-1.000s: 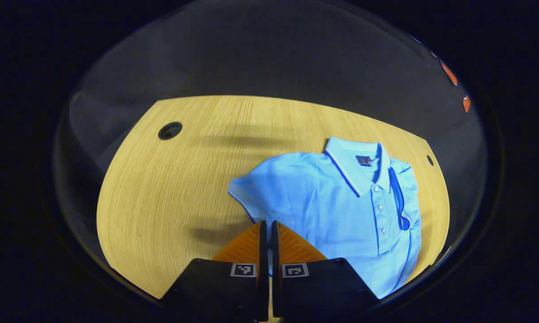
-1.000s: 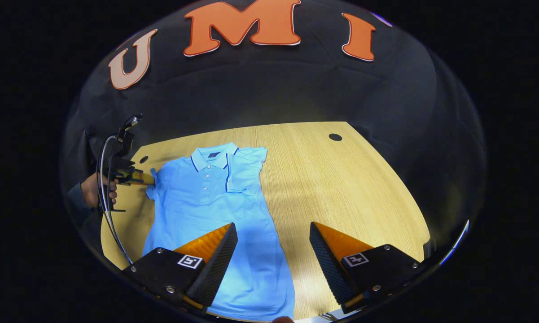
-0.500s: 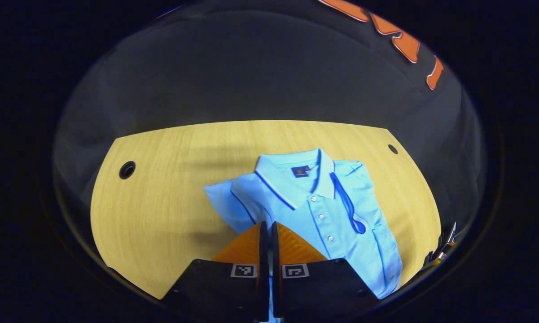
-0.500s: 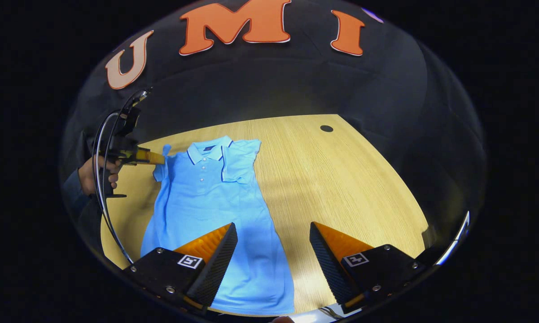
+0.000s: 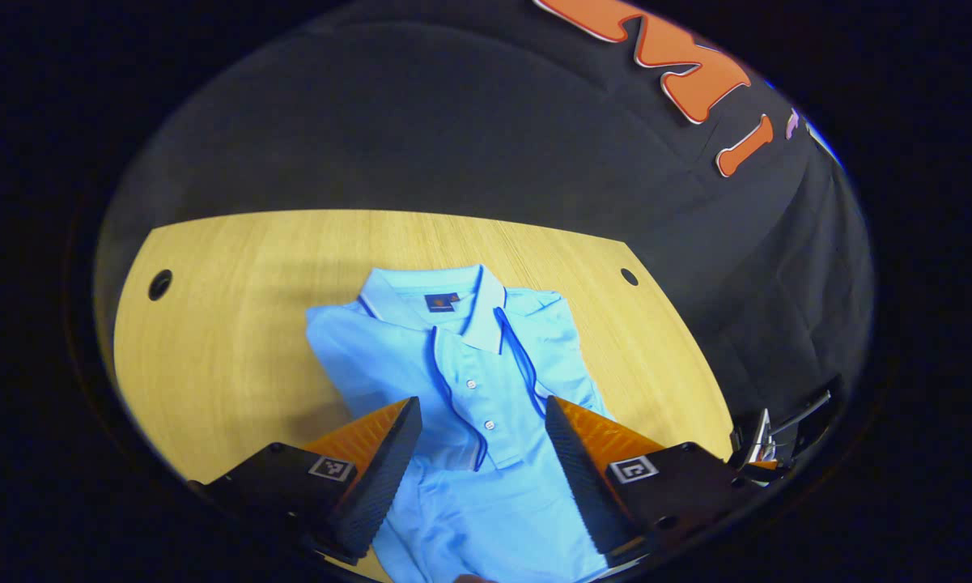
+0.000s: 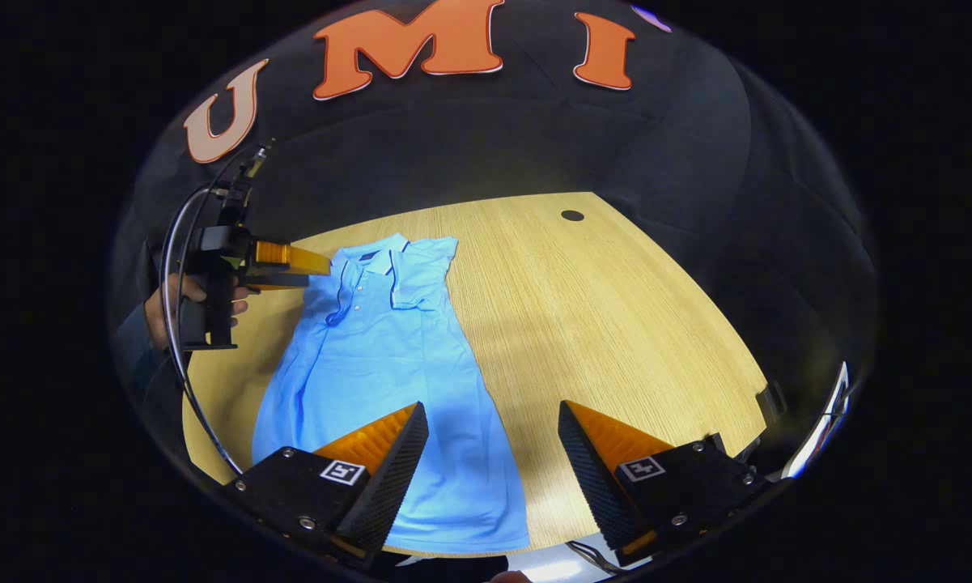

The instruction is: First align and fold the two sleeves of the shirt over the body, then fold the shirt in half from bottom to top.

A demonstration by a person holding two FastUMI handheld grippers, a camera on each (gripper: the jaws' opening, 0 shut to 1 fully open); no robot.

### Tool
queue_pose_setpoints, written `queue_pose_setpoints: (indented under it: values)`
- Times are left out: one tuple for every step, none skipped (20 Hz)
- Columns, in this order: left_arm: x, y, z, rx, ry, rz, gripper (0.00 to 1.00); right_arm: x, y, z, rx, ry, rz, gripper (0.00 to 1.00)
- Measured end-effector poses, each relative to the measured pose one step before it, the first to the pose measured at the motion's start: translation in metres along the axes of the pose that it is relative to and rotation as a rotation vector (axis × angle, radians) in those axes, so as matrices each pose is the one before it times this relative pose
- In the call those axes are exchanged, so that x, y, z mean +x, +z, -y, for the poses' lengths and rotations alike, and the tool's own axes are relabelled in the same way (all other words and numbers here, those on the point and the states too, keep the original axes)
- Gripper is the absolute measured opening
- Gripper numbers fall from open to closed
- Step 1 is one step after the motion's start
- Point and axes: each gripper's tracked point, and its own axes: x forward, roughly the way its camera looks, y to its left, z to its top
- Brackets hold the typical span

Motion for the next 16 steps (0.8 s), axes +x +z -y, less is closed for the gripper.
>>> queue_pose_setpoints:
  values:
    - [-0.00799, -0.00438, -0.00443, 0.00281, 0.01854, 0.00624, 1.00, -0.00022, -0.00393, 0.00079, -0.00552, 0.00757, -0.00861, 0.98]
    - [-0.01277, -0.00534, -0.00308, -0.00241, 0.01746, 0.00080, 0.99, 0.00058, -0.00491, 0.00017, -0.00685, 0.01115, -0.01097, 0.98]
    - [-0.01101, -0.00748, -0.00345, -0.00716, 0.01397, 0.00358, 0.99, 0.00079, -0.00523, 0.00058, -0.00932, 0.00610, -0.01577, 0.98]
    - [-0.01237, -0.00832, -0.00301, -0.00686, 0.00888, 0.00332, 1.00, 0.00065, -0.00453, 0.00078, -0.01211, 0.00711, -0.01008, 0.98]
    - [-0.01233, -0.01026, -0.00319, -0.00634, 0.01241, -0.00068, 1.00, -0.00034, -0.00458, 0.00122, -0.01277, 0.00601, -0.00936, 0.98]
    - [-0.01202, -0.01232, -0.00384, -0.00138, 0.01573, -0.00880, 0.99, 0.00017, -0.00519, 0.00049, -0.00907, 0.00787, -0.01190, 0.98]
    - [-0.00972, -0.01406, -0.00323, -0.00010, 0.01761, -0.00768, 1.00, -0.00055, -0.00711, -0.00091, -0.00854, 0.01519, -0.01369, 0.98]
    - [-0.01034, -0.01231, -0.00189, -0.00261, 0.01226, -0.00109, 1.00, 0.00070, -0.00595, -0.00121, -0.01165, 0.01407, -0.01403, 0.98]
    - [-0.00927, -0.01347, 0.00032, -0.00772, 0.00983, -0.00586, 1.00, 0.00103, -0.00532, -0.00017, -0.01663, 0.01201, -0.01346, 0.98]
    - [-0.00794, -0.01261, -0.00064, -0.00787, 0.00818, -0.01022, 0.99, 0.00033, -0.00640, 0.00048, -0.01696, 0.00556, -0.01479, 0.98]
    - [-0.00727, -0.01453, -0.00193, -0.01035, 0.01367, -0.01118, 0.99, -0.00050, -0.00591, -0.00067, -0.01567, 0.01209, -0.01279, 0.98]
    - [-0.00770, -0.01315, -0.00259, -0.00642, 0.01504, -0.00836, 0.99, 0.00021, -0.00507, -0.00128, -0.00975, 0.00957, -0.00998, 0.98]
    - [-0.00577, -0.01212, -0.00124, -0.00757, 0.01186, -0.00809, 1.00, 0.00108, -0.00779, -0.00180, -0.01036, 0.01122, -0.01502, 0.98]
    - [-0.00590, -0.01355, 0.00019, -0.00477, 0.00389, -0.00891, 1.00, 0.00106, -0.00580, -0.00096, -0.01014, 0.00748, -0.01231, 0.98]
    - [-0.00539, -0.01199, -0.00028, -0.00388, 0.00773, -0.00750, 1.00, 0.00075, -0.00695, -0.00079, -0.00940, 0.00774, -0.01017, 0.98]
    - [-0.00428, -0.01235, -0.00120, 0.00169, 0.00749, -0.00941, 0.99, 0.00133, -0.00562, -0.00116, -0.00792, 0.00785, -0.01127, 0.98]
